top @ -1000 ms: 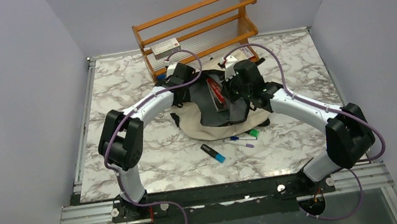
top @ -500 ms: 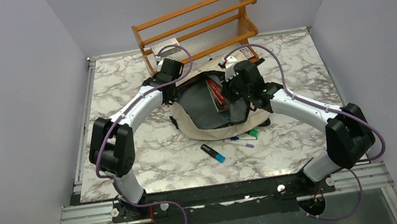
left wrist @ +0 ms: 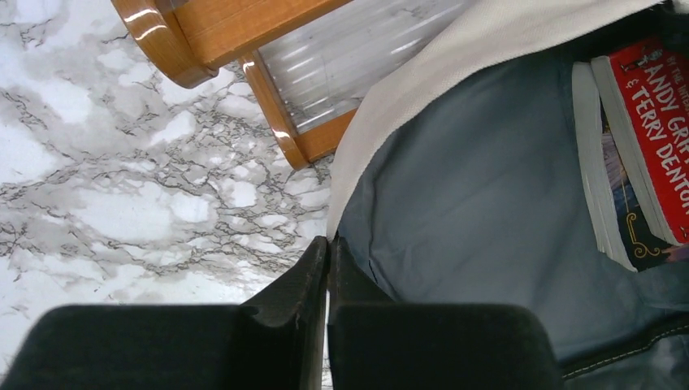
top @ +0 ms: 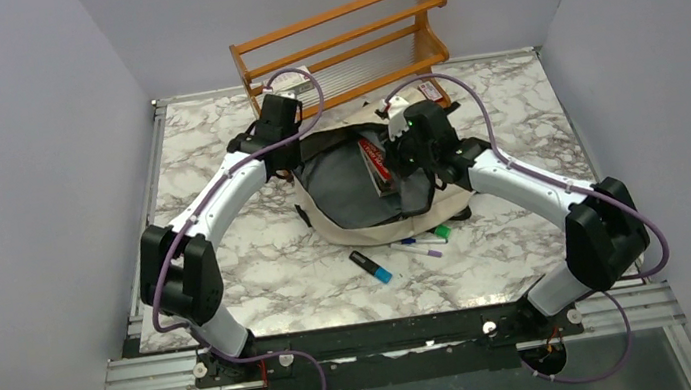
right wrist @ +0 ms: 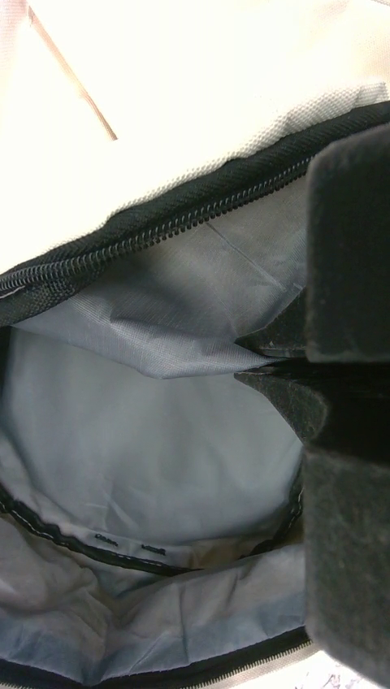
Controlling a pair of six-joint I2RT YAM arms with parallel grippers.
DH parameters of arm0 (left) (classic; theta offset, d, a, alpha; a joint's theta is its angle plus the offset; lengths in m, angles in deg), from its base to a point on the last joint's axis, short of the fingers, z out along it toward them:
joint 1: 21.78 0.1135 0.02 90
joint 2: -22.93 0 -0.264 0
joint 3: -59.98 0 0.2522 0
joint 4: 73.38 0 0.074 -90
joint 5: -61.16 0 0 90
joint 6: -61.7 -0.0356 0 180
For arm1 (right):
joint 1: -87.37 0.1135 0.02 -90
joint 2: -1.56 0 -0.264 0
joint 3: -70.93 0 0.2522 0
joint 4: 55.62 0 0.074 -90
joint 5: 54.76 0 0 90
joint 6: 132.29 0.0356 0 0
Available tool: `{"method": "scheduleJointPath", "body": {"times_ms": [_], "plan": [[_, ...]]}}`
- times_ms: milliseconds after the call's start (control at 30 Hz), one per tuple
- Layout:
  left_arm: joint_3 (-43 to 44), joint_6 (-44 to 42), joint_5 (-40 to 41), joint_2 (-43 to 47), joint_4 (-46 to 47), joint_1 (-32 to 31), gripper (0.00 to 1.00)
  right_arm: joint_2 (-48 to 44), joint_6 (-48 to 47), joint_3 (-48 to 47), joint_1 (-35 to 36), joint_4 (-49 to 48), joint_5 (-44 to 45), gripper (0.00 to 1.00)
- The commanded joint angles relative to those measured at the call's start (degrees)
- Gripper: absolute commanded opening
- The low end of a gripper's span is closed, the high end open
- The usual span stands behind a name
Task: Pack the student bag
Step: Place the book in the student bag.
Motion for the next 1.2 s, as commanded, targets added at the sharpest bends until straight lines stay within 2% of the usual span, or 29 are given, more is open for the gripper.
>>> {"method": "scheduleJointPath", "body": {"times_ms": [0,67,200,267,400,500,600,767,900,1033,1167], "plan": [[-0.45,0.88,-3.92,1.19,0.69,0.21,0.08,0.53,-0.20,-2.05,0.48,1.03,-4.70,0.01],[-1.42,2.00,-4.05,1.22,1.09,0.21,0.14,0.43,-0.20,-1.74,0.47,0.96,-4.49,0.01],[-2.24,3.64,-4.48,1.41,1.44,0.17,0.38,0.36,-0.20,-1.59,0.48,0.57,-5.29,0.01],[-2.18,4.31,-4.74,1.53,1.44,0.21,0.47,0.47,-0.20,-1.53,0.47,0.45,-6.12,0.01],[-1.38,5.91,-4.54,1.19,0.87,0.21,0.57,1.09,-0.20,-1.56,0.47,-0.22,-6.07,0.01],[-0.65,8.61,-4.53,0.99,-0.65,-0.21,0.60,1.72,-0.20,-1.95,0.48,-0.28,-5.58,0.01],[-0.67,12.01,-0.53,1.29,-3.48,-2.42,0.63,1.90,-0.20,-2.14,0.47,-0.27,-4.82,0.01],[-3.12,17.66,-0.29,2.29,-5.33,-5.08,0.64,1.28,0.73,-2.10,0.47,-0.61,-3.93,0.01],[-4.26,18.40,0.25,2.24,-5.43,-5.94,0.62,1.69,1.26,-1.84,0.47,-0.82,-5.21,0.01],[-4.04,17.40,1.26,2.95,-5.70,-5.94,0.53,1.91,1.22,-1.30,0.47,-1.08,-5.17,0.02],[-3.97,15.35,2.23,3.07,-6.16,-5.94,0.36,2.09,1.51,-1.25,0.47,-1.52,-4.45,0.07]]}}
